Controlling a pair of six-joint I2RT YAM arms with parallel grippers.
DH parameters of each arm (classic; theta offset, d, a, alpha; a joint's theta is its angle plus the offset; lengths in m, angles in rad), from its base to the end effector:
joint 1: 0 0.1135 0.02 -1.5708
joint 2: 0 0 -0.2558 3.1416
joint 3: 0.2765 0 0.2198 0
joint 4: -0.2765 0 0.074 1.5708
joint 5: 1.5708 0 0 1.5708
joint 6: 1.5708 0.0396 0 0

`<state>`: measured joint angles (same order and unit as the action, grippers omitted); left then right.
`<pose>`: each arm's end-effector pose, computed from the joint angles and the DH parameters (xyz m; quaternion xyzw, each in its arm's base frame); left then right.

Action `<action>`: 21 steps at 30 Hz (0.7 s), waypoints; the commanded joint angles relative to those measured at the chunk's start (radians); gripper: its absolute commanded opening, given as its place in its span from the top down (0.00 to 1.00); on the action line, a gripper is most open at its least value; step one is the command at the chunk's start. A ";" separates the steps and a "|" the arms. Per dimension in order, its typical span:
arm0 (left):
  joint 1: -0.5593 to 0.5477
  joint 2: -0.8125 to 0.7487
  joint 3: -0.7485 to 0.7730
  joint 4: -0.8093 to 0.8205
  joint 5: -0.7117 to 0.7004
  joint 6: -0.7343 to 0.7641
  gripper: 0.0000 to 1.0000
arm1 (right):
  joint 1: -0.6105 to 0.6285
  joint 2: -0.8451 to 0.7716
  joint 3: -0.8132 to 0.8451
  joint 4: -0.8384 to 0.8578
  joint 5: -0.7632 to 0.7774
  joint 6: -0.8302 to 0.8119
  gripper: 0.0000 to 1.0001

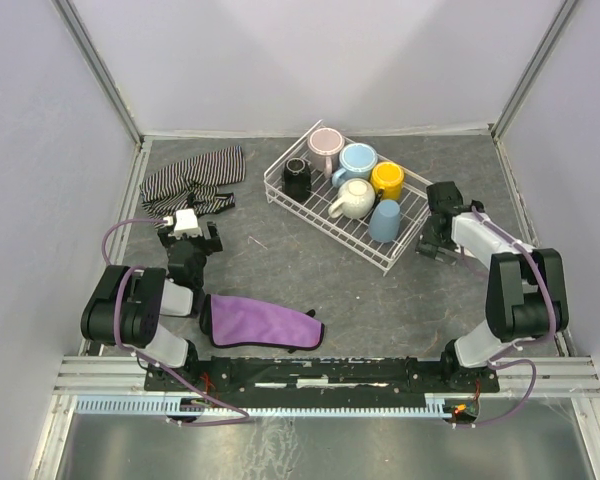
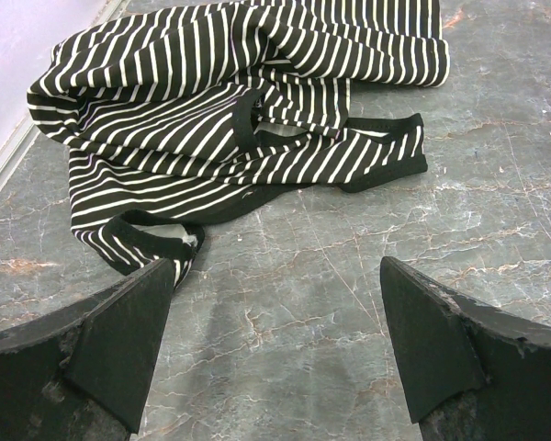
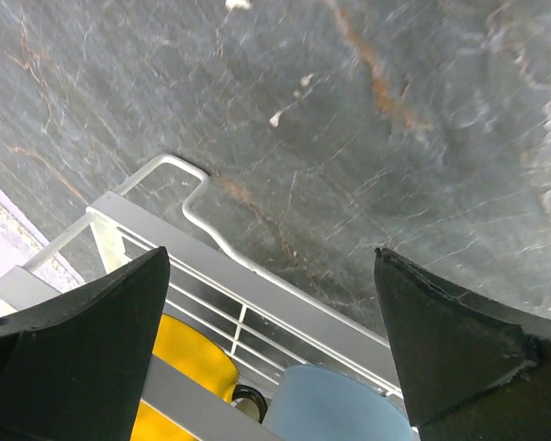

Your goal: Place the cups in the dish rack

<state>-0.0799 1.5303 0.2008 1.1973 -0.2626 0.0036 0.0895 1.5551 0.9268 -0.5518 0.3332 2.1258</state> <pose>0.2298 -0.0081 0.1633 -0.0551 0.7487 0.0735 0.6565 0.2649 0.0108 0.1905 0.8403 0.4804 0.0986 0.2311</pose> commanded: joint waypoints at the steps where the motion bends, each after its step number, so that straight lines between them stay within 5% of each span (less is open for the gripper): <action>1: 0.004 -0.010 0.015 0.021 -0.029 -0.030 0.01 | 0.076 0.051 0.103 0.106 -0.068 0.001 0.00; 11: 0.005 -0.008 0.017 0.022 -0.028 -0.029 0.01 | 0.124 0.102 0.141 0.141 -0.040 0.004 0.00; 21: 0.005 -0.009 0.017 0.022 -0.029 -0.030 0.01 | -0.009 -0.042 0.143 0.052 0.083 -0.501 0.00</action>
<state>-0.0799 1.5303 0.2012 1.1820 -0.2626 0.0036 0.1390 1.6020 1.0317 -0.4927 0.3462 1.8977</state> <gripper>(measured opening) 0.988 0.998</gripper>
